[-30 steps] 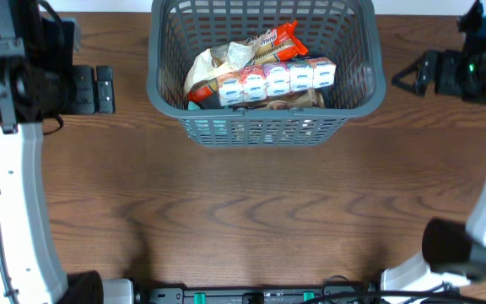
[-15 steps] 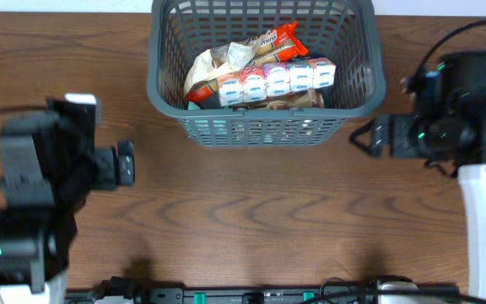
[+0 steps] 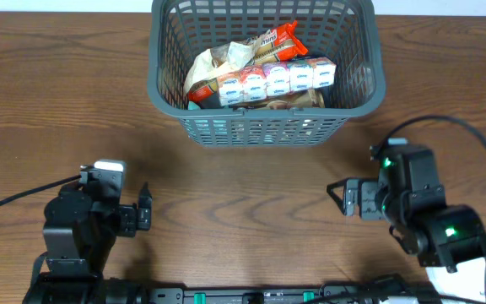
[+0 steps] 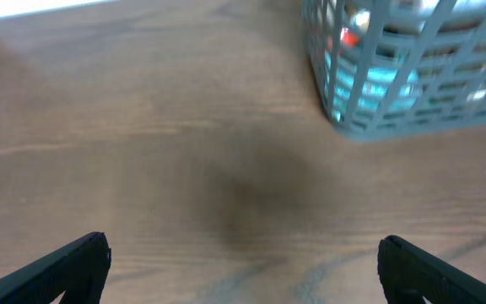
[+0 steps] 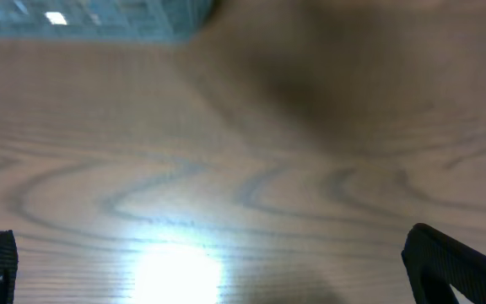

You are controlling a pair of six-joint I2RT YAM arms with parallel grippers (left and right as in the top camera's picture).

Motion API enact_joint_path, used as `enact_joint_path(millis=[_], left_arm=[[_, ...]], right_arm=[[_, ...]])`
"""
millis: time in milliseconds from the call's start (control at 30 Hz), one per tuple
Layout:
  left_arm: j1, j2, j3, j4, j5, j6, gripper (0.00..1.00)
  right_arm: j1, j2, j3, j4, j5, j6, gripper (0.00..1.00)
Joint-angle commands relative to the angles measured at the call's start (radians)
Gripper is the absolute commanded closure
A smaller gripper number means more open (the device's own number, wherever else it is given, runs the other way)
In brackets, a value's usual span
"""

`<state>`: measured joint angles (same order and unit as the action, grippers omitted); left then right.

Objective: Pack container

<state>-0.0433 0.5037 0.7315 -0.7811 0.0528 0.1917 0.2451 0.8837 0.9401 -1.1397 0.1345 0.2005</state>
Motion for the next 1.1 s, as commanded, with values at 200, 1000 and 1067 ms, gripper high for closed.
enact_joint_path(millis=[200, 1000, 1067], left_arm=[[-0.004, -0.009, -0.008, 0.001, 0.006, 0.017, 0.01], [-0.004, -0.009, -0.008, 0.001, 0.006, 0.017, 0.02], [-0.004, -0.009, -0.008, 0.001, 0.006, 0.017, 0.01]], right_arm=[[0.018, -0.054, -0.058, 0.040, -0.006, 0.039, 0.01], [0.016, -0.053, -0.058, -0.006, 0.183, -0.026, 0.01], [0.016, -0.053, -0.058, -0.005, 0.178, -0.026, 0.01]])
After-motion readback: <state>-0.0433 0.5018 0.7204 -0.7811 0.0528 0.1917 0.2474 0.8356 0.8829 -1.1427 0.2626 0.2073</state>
